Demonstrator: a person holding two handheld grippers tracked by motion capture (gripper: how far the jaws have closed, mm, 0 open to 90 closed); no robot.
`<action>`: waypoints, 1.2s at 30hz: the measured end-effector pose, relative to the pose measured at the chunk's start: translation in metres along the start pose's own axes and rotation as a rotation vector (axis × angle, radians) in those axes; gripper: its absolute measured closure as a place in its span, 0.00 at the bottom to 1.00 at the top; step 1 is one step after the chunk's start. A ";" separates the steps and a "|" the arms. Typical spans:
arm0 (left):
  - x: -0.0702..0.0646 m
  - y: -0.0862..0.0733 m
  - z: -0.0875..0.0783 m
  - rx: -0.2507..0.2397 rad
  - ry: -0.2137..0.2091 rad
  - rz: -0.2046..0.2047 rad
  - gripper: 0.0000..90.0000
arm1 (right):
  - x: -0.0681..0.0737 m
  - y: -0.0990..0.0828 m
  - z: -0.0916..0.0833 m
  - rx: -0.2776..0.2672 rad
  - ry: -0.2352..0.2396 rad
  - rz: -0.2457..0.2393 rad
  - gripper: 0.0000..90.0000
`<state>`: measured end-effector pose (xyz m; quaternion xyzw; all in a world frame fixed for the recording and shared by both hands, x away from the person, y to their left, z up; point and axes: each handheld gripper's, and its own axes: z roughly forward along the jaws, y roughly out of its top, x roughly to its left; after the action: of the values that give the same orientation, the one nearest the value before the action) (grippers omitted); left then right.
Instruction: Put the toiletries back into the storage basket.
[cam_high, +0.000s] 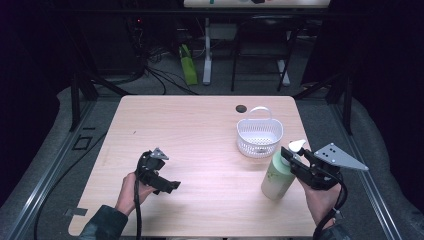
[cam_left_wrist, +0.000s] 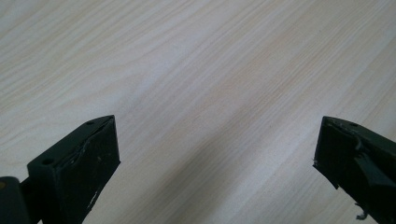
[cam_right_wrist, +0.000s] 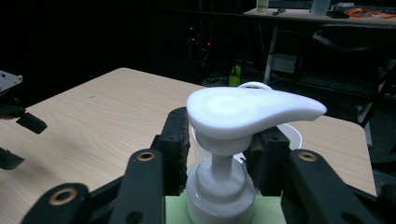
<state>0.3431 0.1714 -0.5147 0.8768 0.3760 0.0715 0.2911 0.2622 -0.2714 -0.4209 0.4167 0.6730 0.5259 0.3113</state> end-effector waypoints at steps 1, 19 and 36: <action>0.000 0.000 0.000 0.001 0.001 0.000 0.00 | 0.000 0.000 0.000 0.002 -0.005 -0.003 0.72; 0.000 0.001 0.001 0.014 0.007 0.009 0.00 | -0.004 -0.002 0.000 -0.023 0.010 0.053 0.75; 0.003 0.002 0.001 -0.001 0.020 -0.014 0.00 | -0.001 0.001 0.001 -0.016 0.013 0.033 0.75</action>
<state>0.3469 0.1719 -0.5140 0.8732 0.3850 0.0787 0.2883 0.2638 -0.2717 -0.4203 0.4219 0.6639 0.5389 0.3014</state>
